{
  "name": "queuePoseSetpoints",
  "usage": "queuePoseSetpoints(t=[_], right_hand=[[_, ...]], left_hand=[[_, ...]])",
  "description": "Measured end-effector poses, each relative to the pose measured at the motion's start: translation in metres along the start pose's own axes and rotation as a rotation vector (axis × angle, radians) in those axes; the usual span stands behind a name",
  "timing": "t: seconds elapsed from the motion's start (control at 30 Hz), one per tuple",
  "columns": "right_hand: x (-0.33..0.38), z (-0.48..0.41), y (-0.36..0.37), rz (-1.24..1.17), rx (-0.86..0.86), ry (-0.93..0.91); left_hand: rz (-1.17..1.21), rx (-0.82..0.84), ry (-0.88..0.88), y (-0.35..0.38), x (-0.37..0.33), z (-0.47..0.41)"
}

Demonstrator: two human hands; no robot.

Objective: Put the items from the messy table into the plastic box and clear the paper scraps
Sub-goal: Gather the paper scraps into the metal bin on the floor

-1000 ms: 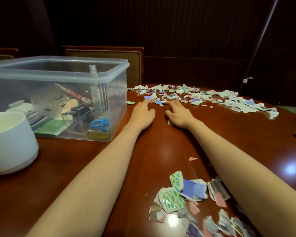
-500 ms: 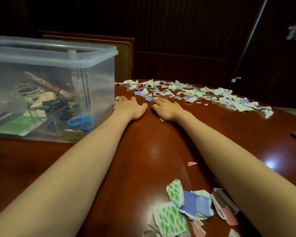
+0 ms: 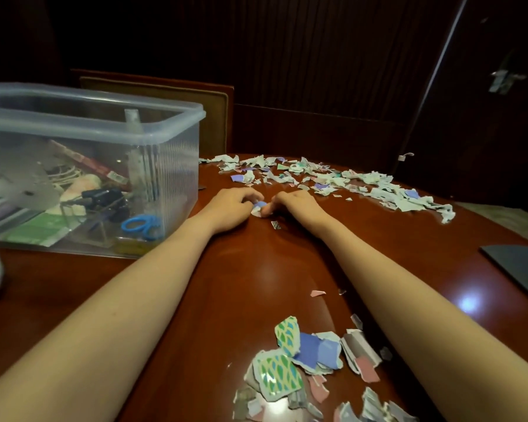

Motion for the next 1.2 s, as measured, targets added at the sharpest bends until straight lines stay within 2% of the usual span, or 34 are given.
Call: queuePoseSetpoints(t=[0.3, 0.97, 1.07, 1.2], right_hand=[[-0.001, 0.05, -0.001, -0.121, -0.007, 0.015], [0.032, 0.195, 0.01, -0.212, 0.059, -0.018], [0.038, 0.211, 0.008, -0.302, 0.005, -0.032], [0.04, 0.229, -0.002, -0.417, -0.21, 0.0]], left_hand=[[0.169, -0.131, 0.029, -0.004, -0.022, 0.048], [0.183, -0.114, 0.072, 0.005, -0.077, 0.171], [0.204, -0.097, 0.063, 0.009, -0.084, 0.187], [0.305, -0.107, 0.02, 0.009, -0.087, 0.205]])
Point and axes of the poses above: each hand's wrist, its own z-axis away from the middle knuckle, its own y-axis out of the palm, x = y × z, the point moved 4 cm from there along -z, towards the middle knuckle
